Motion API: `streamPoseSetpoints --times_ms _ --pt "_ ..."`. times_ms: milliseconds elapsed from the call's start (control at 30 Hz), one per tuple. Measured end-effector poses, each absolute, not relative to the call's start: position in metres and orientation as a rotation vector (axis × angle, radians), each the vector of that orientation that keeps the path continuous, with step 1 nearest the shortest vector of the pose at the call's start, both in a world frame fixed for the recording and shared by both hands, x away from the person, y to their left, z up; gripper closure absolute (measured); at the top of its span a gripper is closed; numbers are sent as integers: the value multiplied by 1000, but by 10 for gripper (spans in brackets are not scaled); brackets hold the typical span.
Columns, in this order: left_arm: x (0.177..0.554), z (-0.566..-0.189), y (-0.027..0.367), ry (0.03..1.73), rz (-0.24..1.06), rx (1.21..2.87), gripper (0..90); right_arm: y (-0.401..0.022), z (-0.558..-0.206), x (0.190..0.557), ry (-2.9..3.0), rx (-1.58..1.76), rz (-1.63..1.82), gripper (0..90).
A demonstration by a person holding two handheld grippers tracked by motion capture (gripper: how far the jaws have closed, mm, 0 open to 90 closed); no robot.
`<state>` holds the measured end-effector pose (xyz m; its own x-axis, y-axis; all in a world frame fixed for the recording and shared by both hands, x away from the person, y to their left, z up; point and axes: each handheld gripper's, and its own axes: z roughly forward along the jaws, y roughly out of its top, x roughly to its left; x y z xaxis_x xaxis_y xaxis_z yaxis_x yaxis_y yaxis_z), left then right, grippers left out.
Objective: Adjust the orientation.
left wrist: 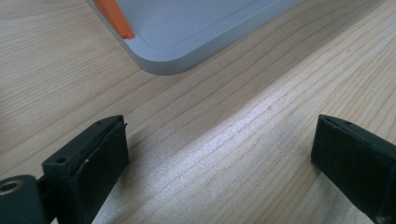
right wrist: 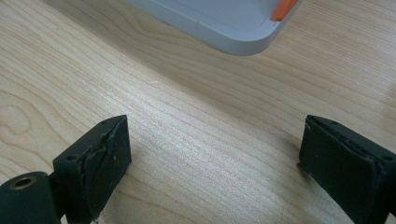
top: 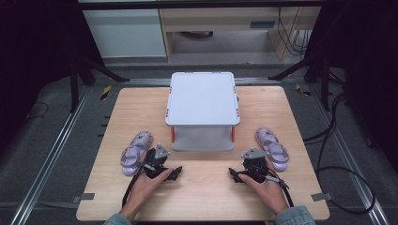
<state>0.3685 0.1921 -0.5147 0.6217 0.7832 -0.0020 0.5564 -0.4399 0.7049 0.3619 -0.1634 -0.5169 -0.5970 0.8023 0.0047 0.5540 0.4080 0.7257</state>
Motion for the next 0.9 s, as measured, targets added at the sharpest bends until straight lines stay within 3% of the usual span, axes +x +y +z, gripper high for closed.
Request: streamPoseSetpoints --times_ms 400,900 --pt "352 -488 205 1019 453 2101 95 -164 -517 361 2323 1174 1003 92" --pt "335 -451 244 1091 535 1982 283 -165 -517 361 2328 1166 1005 93"
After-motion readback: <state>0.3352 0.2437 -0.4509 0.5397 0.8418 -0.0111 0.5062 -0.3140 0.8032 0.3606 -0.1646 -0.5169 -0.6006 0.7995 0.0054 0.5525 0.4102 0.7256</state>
